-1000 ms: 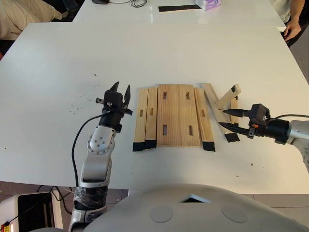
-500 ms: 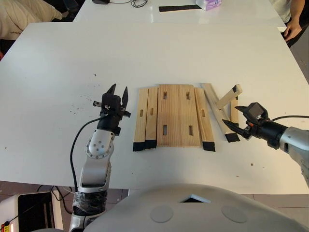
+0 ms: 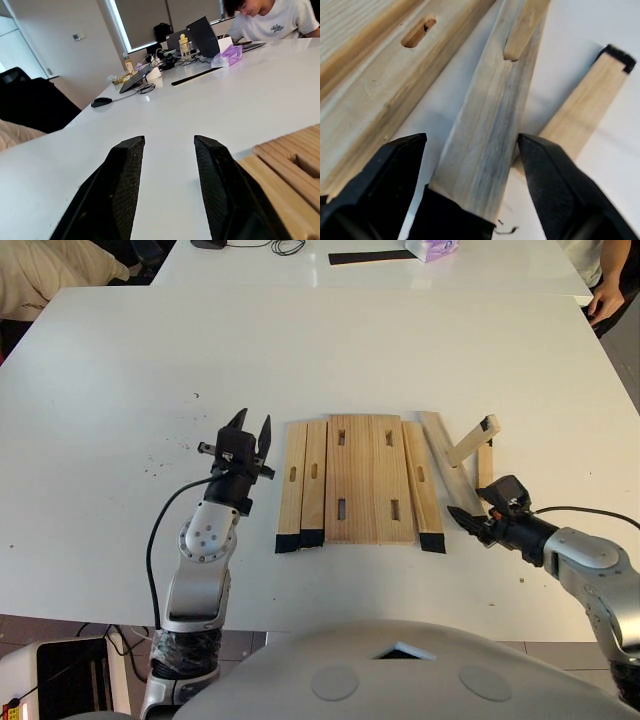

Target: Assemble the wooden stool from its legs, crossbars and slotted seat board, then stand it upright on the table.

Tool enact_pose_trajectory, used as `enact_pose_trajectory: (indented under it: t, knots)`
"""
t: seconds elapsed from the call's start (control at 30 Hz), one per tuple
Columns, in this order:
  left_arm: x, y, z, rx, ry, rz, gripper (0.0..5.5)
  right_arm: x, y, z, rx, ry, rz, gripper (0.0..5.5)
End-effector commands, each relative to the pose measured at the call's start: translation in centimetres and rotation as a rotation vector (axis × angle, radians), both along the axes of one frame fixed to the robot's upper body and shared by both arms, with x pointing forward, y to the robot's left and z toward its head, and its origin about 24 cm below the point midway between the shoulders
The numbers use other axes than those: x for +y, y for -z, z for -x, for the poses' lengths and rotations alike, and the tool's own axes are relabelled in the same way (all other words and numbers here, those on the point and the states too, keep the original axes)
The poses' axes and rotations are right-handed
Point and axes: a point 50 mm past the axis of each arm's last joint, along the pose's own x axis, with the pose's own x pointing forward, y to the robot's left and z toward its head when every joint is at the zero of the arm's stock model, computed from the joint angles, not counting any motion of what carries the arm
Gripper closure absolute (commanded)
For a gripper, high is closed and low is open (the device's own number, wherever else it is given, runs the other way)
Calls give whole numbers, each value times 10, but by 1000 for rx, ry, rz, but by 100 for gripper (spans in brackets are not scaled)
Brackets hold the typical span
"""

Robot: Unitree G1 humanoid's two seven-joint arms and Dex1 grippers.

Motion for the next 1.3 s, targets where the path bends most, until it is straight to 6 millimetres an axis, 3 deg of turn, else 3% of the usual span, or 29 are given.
enact_pose_trajectory:
  t: [0.03,0.13,0.4,0.7,0.87,1.0,1.13,1.3]
  knots:
    - [-1,3,-2,27,20,-15,366,-3,7,-1,9,29,18,217]
    - [-1,3,-2,31,21,-17,366,-3,9,-5,2,39,16,217]
    - [-1,3,-4,32,18,-18,366,-10,15,-7,5,90,30,331]
    - [1,3,-6,30,7,-8,366,-6,5,-19,-60,150,-15,338]
    - [11,-8,-10,7,22,10,366,16,-41,-40,-281,90,-241,342]
    - [8,-28,-16,26,154,156,366,26,-73,-49,-418,-48,-352,345]
    - [3,-51,-17,86,361,407,366,30,-100,-58,-455,-208,-459,345]
    - [-16,-66,-4,186,670,555,290,32,-123,-62,-377,-399,-626,345]
